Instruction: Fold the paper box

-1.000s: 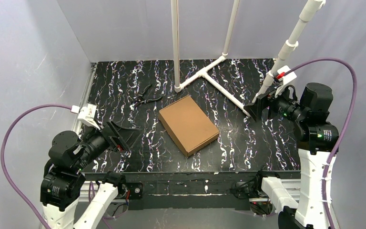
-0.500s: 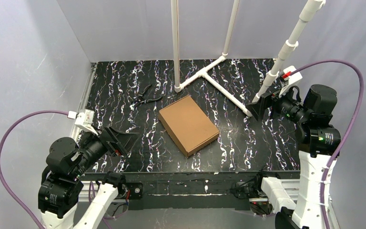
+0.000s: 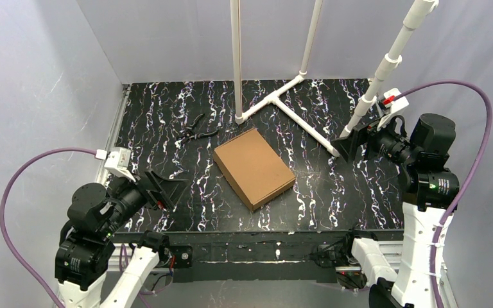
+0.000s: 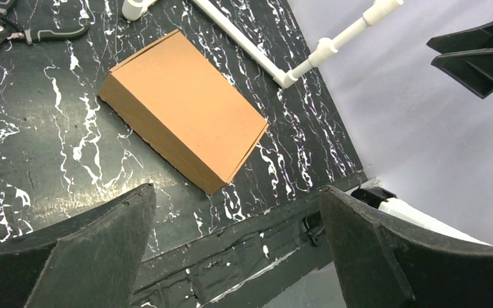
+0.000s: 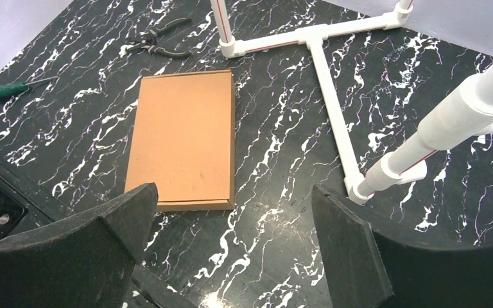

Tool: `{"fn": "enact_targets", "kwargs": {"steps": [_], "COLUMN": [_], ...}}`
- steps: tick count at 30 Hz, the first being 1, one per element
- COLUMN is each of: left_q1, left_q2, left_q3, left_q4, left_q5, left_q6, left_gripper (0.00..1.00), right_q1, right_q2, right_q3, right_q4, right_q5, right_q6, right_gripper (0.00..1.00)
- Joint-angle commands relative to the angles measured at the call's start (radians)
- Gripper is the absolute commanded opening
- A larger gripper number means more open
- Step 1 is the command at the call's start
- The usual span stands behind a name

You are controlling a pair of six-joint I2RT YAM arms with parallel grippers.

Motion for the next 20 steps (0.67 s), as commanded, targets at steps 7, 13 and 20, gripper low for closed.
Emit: {"fn": "enact_targets", "kwargs": {"steps": [7, 13, 20], "left_q1": [0.004, 0.003, 0.003], "left_q2": [-0.036, -0.039, -0.039], "left_q3": [-0.053, -0.044, -0.037], "left_q4": [-0.005, -0.012, -0.028], "left_q5": [-0.018, -0.018, -0.018], "left_q6": [0.009, 0.008, 0.015], "left_gripper": [0.98, 0.98, 0.98], "right_q1": [-0.012, -0.016, -0.035], "right_q2": [-0.007, -0.010, -0.017], "right_q3": [0.020, 0.020, 0.014], "right_q4": [0.055, 0.056, 0.049], "right_q5": [-0.043, -0.039, -0.061], "right_q6": [0.007, 0.006, -0.011], "right_gripper": [0.98, 0.98, 0.98]}}
